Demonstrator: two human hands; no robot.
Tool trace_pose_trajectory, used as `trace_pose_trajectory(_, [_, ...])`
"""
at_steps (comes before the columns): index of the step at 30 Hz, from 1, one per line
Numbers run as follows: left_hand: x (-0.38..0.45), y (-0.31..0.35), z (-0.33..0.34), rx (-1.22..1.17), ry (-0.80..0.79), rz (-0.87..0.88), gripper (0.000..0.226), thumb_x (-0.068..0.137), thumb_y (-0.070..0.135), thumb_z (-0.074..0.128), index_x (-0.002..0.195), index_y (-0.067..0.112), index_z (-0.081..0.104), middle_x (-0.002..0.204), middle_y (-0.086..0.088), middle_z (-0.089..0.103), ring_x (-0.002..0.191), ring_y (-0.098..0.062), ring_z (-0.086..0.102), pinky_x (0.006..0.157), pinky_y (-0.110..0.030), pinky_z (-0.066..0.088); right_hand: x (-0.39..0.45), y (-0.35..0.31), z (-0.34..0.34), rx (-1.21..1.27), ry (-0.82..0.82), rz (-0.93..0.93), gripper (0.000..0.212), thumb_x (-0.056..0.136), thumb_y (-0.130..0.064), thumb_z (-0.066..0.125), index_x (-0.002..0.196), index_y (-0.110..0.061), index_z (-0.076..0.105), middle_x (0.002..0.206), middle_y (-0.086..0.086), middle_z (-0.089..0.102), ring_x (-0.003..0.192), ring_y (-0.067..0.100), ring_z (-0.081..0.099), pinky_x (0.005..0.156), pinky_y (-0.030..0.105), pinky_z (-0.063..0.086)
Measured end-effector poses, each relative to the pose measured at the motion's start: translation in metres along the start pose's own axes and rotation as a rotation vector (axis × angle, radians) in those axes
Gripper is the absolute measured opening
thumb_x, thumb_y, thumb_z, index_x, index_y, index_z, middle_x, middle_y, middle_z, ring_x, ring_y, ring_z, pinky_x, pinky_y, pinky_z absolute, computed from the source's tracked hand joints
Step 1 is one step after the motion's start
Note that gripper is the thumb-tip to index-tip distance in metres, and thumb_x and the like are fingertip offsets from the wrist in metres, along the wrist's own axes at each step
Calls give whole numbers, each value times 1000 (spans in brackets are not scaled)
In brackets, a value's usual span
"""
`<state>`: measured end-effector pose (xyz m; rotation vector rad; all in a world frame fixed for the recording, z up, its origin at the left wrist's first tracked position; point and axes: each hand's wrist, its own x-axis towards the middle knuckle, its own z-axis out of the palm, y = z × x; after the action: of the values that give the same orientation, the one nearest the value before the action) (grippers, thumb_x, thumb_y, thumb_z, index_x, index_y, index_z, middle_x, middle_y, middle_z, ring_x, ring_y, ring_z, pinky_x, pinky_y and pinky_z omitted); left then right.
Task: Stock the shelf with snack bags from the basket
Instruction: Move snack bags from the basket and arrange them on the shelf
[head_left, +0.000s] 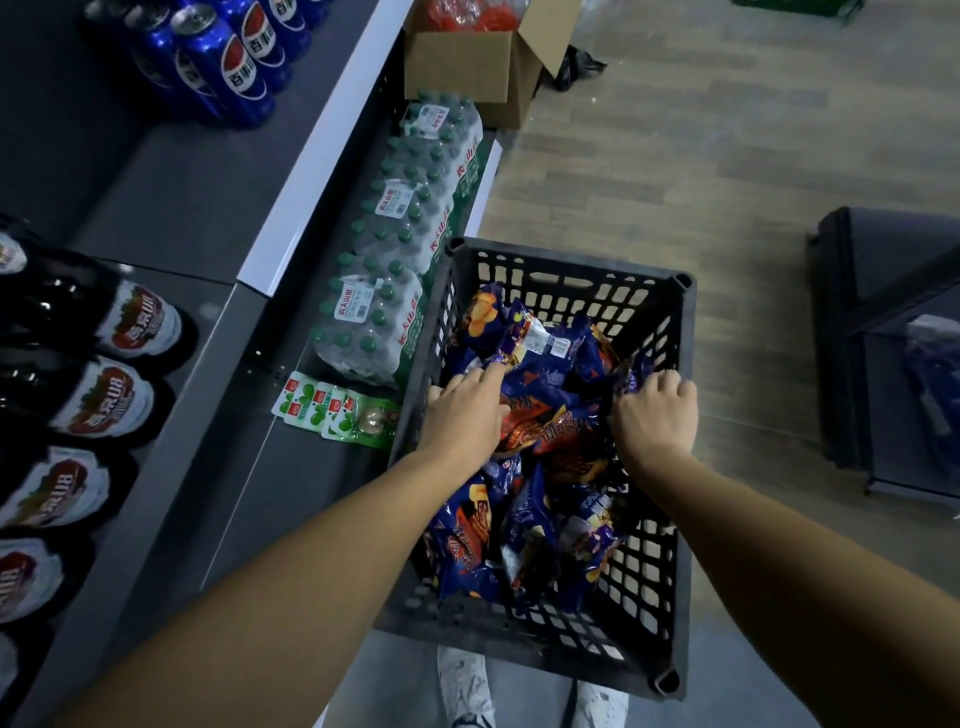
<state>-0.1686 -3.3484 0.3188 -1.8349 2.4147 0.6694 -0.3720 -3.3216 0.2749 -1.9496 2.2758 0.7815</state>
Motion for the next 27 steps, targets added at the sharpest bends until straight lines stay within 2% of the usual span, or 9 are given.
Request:
trace_pose_trajectory(4, [0, -3, 1, -18, -27, 4, 47, 97, 27, 55, 140, 18, 38, 138, -1, 52, 124, -22, 49, 103, -45, 34, 1, -2, 10, 238, 14, 23, 29, 99, -16, 39, 124, -8, 50, 127, 15, 55, 119, 33, 48, 95, 38, 39])
trace_pose_trajectory(8, [-1, 0, -5, 4, -33, 0, 43, 97, 27, 55, 137, 18, 40, 130, -1, 56, 120, -22, 52, 101, -45, 35, -3, 6, -2, 710, 19, 31, 20, 92, -1, 47, 111, -1, 44, 110, 25, 60, 100, 42, 58, 81, 47, 46])
trace_pose_trajectory(11, [-6, 5, -10, 8, -33, 4, 40, 96, 27, 57, 133, 20, 43, 126, 2, 58, 117, -20, 54, 102, -44, 37, -3, 8, -14, 945, -47, 179, 31, 93, -16, 59, 115, -1, 42, 116, 25, 58, 105, 43, 59, 86, 48, 49])
trace_pose_trajectory(14, [-12, 5, -11, 6, -19, 26, 43, 96, 26, 57, 135, 21, 42, 127, 3, 58, 117, -19, 54, 103, -44, 37, 5, 2, -14, 932, -76, 255, 41, 94, -22, 62, 120, 1, 39, 121, 27, 57, 110, 45, 58, 87, 46, 48])
trace_pose_trajectory(18, [-15, -1, -10, 20, 3, 28, 44, 96, 26, 57, 137, 21, 41, 125, 2, 58, 115, -21, 53, 102, -44, 36, 16, -13, 1, 902, -33, 275, 43, 92, -6, 61, 126, 0, 35, 130, 29, 48, 115, 49, 53, 93, 53, 46])
trace_pose_trajectory(21, [-16, -7, -7, 22, -2, 12, 43, 96, 27, 57, 136, 21, 42, 124, 2, 58, 114, -21, 53, 100, -42, 36, 16, -13, 12, 975, 23, 272, 33, 91, 1, 53, 121, -2, 38, 127, 27, 48, 116, 47, 49, 96, 55, 43])
trace_pose_trajectory(23, [-15, -9, -7, 26, -16, 3, 43, 96, 28, 57, 136, 22, 42, 125, 2, 58, 115, -20, 53, 100, -42, 35, 16, -6, 14, 1068, 21, 308, 35, 90, 2, 53, 121, -3, 39, 126, 25, 50, 115, 45, 51, 96, 52, 43])
trace_pose_trajectory(25, [-13, -9, -10, 24, -28, -12, 45, 96, 29, 58, 137, 23, 42, 128, 3, 58, 117, -20, 53, 101, -43, 35, 17, 5, 11, 1147, 33, 302, 49, 88, -3, 58, 131, -10, 36, 127, 24, 51, 113, 44, 53, 94, 52, 47])
trace_pose_trajectory(27, [-8, -8, -13, 34, -32, -17, 45, 96, 29, 58, 137, 22, 42, 128, 2, 58, 118, -21, 53, 101, -44, 35, 18, 15, 2, 1168, 7, 220, 73, 86, -4, 62, 144, -32, 26, 137, 24, 44, 115, 45, 53, 93, 56, 50])
